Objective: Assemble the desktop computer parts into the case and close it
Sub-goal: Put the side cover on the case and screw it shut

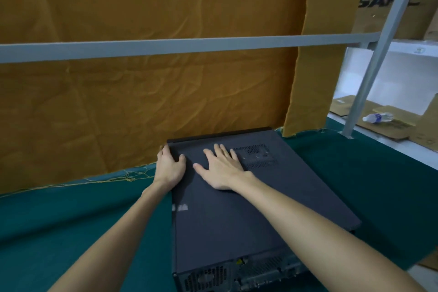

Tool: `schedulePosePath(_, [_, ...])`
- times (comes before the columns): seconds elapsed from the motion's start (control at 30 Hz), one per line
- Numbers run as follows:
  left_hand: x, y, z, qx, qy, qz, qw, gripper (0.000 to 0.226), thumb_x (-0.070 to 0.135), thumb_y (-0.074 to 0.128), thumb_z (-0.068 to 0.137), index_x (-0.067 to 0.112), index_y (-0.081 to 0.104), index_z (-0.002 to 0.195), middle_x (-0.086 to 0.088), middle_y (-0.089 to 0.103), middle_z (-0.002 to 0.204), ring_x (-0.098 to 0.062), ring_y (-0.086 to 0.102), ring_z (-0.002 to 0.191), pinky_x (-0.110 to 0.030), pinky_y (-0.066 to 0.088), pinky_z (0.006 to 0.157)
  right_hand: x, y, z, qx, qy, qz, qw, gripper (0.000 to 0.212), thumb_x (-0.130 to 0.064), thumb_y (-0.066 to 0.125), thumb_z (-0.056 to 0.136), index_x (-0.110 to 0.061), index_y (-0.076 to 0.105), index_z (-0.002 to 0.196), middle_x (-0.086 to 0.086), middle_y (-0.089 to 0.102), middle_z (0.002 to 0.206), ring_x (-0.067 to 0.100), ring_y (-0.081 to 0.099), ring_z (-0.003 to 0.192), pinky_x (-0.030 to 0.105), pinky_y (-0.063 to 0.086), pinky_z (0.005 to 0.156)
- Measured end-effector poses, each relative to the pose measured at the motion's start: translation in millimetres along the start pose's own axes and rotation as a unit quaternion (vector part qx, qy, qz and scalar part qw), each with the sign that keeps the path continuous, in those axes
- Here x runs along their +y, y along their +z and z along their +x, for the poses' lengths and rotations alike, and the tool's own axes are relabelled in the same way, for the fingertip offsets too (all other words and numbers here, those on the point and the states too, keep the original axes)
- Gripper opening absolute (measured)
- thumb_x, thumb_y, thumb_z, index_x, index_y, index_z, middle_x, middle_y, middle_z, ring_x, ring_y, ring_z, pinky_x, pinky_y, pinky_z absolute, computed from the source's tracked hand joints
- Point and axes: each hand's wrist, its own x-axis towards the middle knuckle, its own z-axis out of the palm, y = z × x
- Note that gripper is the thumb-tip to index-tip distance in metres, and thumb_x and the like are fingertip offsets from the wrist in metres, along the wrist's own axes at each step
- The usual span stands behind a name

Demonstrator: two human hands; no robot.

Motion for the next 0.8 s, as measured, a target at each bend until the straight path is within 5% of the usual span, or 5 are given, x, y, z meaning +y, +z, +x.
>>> schedulePosePath(0.17, [-9,-5,56,-0.015,-0.053,-0.118,0.992,0.082,0.034,0.063,0.099,0.011,0.016,0.162,-0.008,0.030,0.164,-0.028,0.036,0.147,-0.041,0.036,0.118,-20,-5,70,-0.040,-0.035,-0.024,0.998,0.079,-0.067,0.021,0.102,-0.020,0.008,0.164,0.011,-0.004,0.171,0.025,-0.008,0.158,0.050,-0.004,0.126])
schedulePosePath(0.27, [-19,0,72,-0.031,-0.087,-0.204,0.974,0.057,0.032,0.062,0.100,0.021,0.039,0.150,-0.006,0.054,0.140,-0.021,0.061,0.115,-0.029,0.053,0.087,-18,5,88,-0.023,-0.047,-0.033,0.998,0.079,-0.066,0.018,0.102,-0.020,0.003,0.164,0.010,-0.006,0.171,0.023,-0.011,0.158,0.049,-0.008,0.126])
schedulePosePath(0.4, [-29,9,77,-0.006,-0.070,-0.235,0.970,0.028,0.029,0.063,0.100,0.025,0.051,0.124,-0.001,0.065,0.111,-0.010,0.065,0.089,-0.018,0.050,0.058,-11,18,95,0.020,-0.067,-0.030,0.997,0.079,-0.067,0.018,0.101,-0.021,0.006,0.164,0.012,0.000,0.171,0.022,-0.009,0.158,0.048,-0.010,0.126])
schedulePosePath(0.6, [-18,8,78,0.033,-0.071,-0.216,0.973,0.032,0.030,0.064,0.099,0.014,0.058,0.125,-0.009,0.066,0.119,-0.012,0.063,0.089,-0.025,0.048,0.070,-11,17,102,0.027,-0.068,-0.008,0.997,0.078,-0.066,0.023,0.100,-0.021,0.014,0.163,0.013,0.004,0.171,0.021,-0.008,0.158,0.046,-0.007,0.127])
schedulePosePath(0.8, [-6,6,12,-0.037,-0.136,-0.256,0.956,0.057,0.040,0.034,0.109,0.004,0.034,0.153,-0.017,0.046,0.152,-0.032,0.050,0.135,-0.041,0.038,0.113,-24,0,52,0.120,-0.057,0.038,0.990,0.060,-0.044,0.042,0.106,-0.014,0.032,0.156,0.020,0.019,0.166,0.031,0.007,0.157,0.044,0.002,0.127])
